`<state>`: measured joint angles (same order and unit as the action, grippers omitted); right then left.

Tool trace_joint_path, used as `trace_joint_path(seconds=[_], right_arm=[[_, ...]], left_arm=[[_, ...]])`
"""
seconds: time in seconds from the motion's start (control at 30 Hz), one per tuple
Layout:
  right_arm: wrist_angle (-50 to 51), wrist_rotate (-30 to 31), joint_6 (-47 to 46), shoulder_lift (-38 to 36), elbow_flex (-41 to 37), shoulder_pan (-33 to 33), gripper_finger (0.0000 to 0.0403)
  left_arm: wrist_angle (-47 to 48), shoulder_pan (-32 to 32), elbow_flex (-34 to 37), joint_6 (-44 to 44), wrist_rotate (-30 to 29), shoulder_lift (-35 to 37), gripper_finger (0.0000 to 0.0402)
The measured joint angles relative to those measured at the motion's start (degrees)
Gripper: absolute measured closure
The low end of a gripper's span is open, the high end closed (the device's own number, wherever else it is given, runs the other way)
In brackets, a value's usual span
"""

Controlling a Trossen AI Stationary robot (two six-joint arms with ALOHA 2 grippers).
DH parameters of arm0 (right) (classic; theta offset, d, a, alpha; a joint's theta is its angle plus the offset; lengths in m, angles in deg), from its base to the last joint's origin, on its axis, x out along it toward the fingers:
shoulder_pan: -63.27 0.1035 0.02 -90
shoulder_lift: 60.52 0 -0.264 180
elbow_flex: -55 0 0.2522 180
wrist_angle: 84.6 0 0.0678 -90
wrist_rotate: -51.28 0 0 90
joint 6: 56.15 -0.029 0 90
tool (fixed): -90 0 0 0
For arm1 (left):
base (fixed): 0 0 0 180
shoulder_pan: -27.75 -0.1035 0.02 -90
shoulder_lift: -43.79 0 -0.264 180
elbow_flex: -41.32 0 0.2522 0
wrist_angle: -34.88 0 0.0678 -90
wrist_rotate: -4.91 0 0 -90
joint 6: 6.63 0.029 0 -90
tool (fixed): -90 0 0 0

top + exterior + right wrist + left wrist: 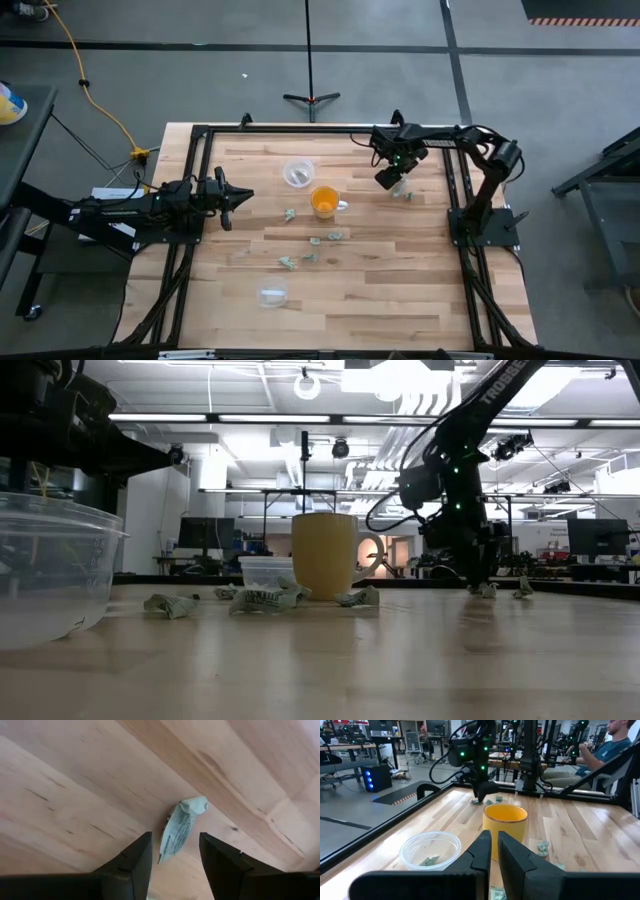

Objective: Pick and place items into bin
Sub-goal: Put the light green stevia packet into the top transparent bin

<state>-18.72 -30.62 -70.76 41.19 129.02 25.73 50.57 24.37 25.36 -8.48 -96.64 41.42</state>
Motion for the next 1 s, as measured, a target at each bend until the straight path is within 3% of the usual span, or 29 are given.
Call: trace_joint_path(seconds=[0.17,0.37,0.67,0.77,0.87,1.0], right_arm=[[-4.8,-2.07,0.44,0.05,-2.43,0.0,0.0249],[-5.29,-0.43,0.5,-0.04,-2.9,0.07,0.0263],[-5.94,-0.42,1.11,0.03,-2.89,0.04,0.0368],[-6.13,0.51,2.35,0.27,-1.3,-0.02,0.0396],[-6.3,0.11,3.93,0.26,2.5,0.0,0.0388],[-9.15,-5.3,7.03,0.24,9.07,0.33,0.0398]], left_arm=[[0.0,0.02,0.0,0.01,-0.22,0.0,0.0334],[0.0,0.0,0.0,0.0,-0.22,0.0,0.0334],[0.0,0.02,0.0,0.0,-0.2,0.0,0.0334],[0.0,0.01,0.0,0.0,-0.17,0.0,0.0334],[0.0,0.02,0.0,0.0,-0.17,0.0,0.0334],[0.0,0.02,0.0,0.0,-0.17,0.0,0.0334]])
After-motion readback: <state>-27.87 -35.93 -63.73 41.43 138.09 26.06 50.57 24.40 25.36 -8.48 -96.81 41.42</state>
